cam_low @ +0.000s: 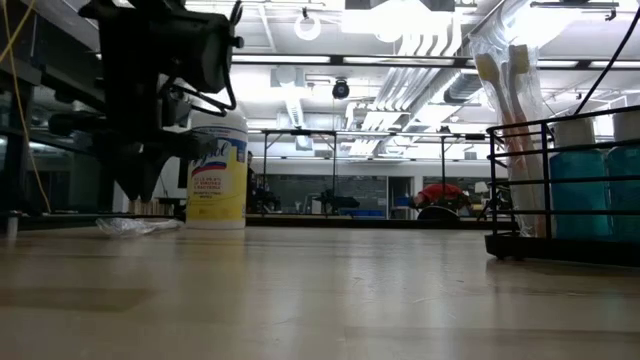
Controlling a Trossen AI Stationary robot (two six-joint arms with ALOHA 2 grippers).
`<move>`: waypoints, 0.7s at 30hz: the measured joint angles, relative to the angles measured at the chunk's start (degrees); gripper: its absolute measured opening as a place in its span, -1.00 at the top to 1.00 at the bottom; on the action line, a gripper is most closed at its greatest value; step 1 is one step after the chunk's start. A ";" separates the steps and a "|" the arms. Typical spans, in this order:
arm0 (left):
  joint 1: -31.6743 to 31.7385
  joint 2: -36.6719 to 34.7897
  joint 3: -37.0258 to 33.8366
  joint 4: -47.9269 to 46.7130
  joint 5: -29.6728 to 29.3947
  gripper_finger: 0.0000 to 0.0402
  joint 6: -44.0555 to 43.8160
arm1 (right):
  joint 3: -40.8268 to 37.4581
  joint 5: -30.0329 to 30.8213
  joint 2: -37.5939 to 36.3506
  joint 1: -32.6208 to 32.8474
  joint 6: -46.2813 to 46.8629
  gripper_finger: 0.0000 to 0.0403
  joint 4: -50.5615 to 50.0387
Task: Pick & Place toothbrushing station
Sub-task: Put the top purple toothbrush into the wire organizer
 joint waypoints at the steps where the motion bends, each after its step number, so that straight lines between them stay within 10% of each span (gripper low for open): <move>1: 0.33 0.00 0.00 0.42 0.01 0.67 0.61 | 0.00 0.00 0.00 0.00 0.00 0.34 -0.02; 21: 5.72 0.00 0.00 1.41 -1.55 0.67 8.58 | 0.00 0.00 0.00 0.00 0.33 0.34 0.00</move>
